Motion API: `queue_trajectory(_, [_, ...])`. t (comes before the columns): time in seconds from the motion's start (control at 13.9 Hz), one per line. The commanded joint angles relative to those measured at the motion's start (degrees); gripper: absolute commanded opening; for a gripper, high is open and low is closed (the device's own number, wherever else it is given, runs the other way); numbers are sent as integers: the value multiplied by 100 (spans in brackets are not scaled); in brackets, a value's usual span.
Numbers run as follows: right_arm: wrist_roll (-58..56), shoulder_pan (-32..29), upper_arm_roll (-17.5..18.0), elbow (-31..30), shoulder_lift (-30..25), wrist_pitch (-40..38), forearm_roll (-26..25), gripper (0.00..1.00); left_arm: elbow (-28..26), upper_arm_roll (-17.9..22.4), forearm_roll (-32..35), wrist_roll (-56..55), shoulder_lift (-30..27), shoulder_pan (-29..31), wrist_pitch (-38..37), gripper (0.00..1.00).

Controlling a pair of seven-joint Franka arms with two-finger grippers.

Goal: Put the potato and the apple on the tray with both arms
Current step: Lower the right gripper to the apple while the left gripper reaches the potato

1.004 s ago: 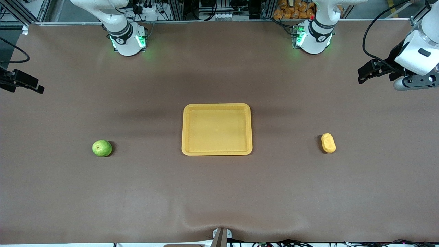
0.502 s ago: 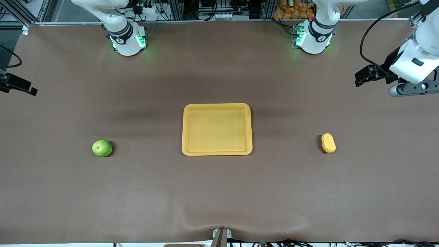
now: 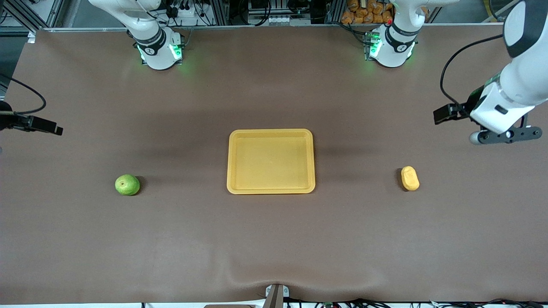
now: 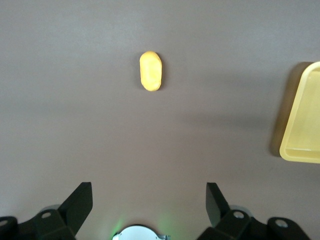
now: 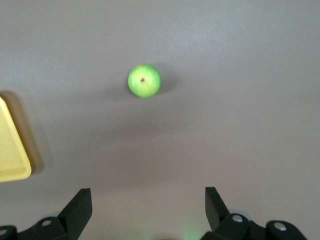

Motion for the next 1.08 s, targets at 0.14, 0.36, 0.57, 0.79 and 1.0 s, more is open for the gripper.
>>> queue_trajectory(0.14, [71, 184, 75, -5, 386, 614, 13, 100, -432, -10, 149, -87, 89, 17, 655, 100])
queue_trajectory(0.36, [71, 220, 75, -400, 431, 1272, 5, 100, -800, -10, 149, -87, 266, 26, 1383, 100])
queue_trajectory(0.57, [71, 220, 75, -708, 431, 1792, 13, 100, -1371, 8, 149, -87, 344, 44, 2280, 100])
queue_trajectory(0.79, [71, 299, 75, -1191, 423, 2371, 5, 100, -1478, -1, 340, -87, 634, 79, 2695, 100])
queue_trajectory(1.0, [71, 369, 75, -1971, 335, 3161, 5, 100, -1496, -1, 527, -87, 915, 105, 2976, 100])
